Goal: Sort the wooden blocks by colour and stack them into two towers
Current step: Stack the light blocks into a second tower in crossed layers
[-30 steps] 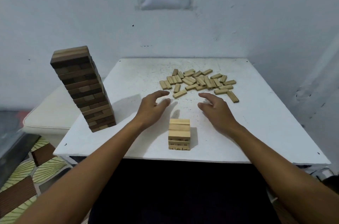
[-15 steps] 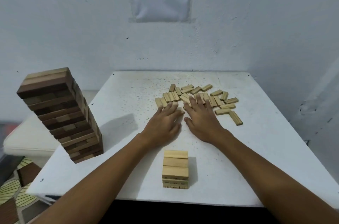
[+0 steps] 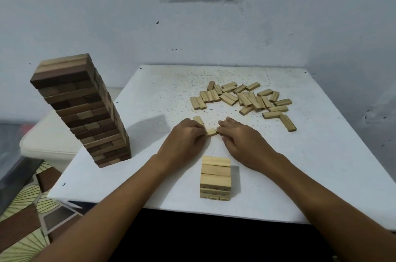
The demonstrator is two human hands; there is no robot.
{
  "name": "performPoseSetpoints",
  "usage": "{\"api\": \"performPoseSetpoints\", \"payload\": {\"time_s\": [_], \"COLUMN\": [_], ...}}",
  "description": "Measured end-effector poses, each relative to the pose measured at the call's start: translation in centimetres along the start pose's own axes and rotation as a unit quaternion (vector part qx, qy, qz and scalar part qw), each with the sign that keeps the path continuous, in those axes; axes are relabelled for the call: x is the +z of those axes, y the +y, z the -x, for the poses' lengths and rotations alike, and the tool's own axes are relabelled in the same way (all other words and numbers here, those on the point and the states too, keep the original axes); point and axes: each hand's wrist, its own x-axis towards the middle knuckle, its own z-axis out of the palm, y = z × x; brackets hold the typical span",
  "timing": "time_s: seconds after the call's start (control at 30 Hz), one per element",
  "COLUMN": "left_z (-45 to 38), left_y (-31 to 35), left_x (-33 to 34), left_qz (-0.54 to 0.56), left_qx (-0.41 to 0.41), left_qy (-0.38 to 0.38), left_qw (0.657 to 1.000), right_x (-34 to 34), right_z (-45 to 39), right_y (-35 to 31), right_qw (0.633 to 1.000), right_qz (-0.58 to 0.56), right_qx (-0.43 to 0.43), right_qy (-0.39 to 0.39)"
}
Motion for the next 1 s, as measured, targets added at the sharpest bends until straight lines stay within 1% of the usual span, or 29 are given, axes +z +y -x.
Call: {"api": "performPoseSetpoints", "payload": {"time_s": [0.17, 0.27, 0.37, 0.47, 0.53, 0.57, 0.7, 0.77, 0.9, 1.0], "left_z": [0.9, 0.6, 0.4, 0.1, -0.2, -0.3, 0.0, 0.2, 0.6, 0.8], "left_y": [0.6, 0.6, -0.1, -1.4, -1.9, -2.0, -2.1, -2.2, -1.8, -1.4], "left_x": [-0.3, -0.4, -0.7, -1.2, -1.5, -1.6, -1.9, -2.0, -2.5, -2.6], "left_qz": [0.054, 0.082, 0.06, 0.043, 0.049, 0.059, 0.098, 0.121, 0.149, 0.162], "left_qx": [-0.064, -0.064, -0.061, -0.081, -0.106, -0.115, -0.116, -0.126, -0.138, -0.122], "left_qy": [-0.021, -0.032, -0.044, -0.098, -0.134, -0.138, -0.097, -0.087, -0.078, -0.088], "left_qw": [0.996, 0.994, 0.995, 0.991, 0.984, 0.982, 0.984, 0.981, 0.976, 0.975], "right_x": [-0.1, -0.3, -0.4, -0.8, -0.8, -0.8, -0.1, -0.1, -0.4, -0.4], "right_z": [0.7, 0.7, 0.8, 0.8, 0.6, 0.4, -0.9, -1.4, -2.1, -2.3], "right_y": [0.2, 0.1, 0.1, -0.3, -0.9, -1.2, -1.8, -1.7, -0.9, -0.3], "right_qw": [0.998, 0.997, 0.997, 0.995, 0.997, 0.998, 0.999, 0.999, 0.997, 0.995], "right_qz": [-0.051, -0.07, -0.07, -0.081, -0.055, -0.034, 0.024, 0.005, -0.071, -0.076], "right_qx": [-0.032, -0.023, 0.012, 0.05, 0.054, 0.054, 0.048, 0.042, 0.04, 0.05], "right_qy": [0.027, 0.039, 0.042, 0.036, 0.031, 0.026, 0.007, 0.006, 0.003, 0.028]}}
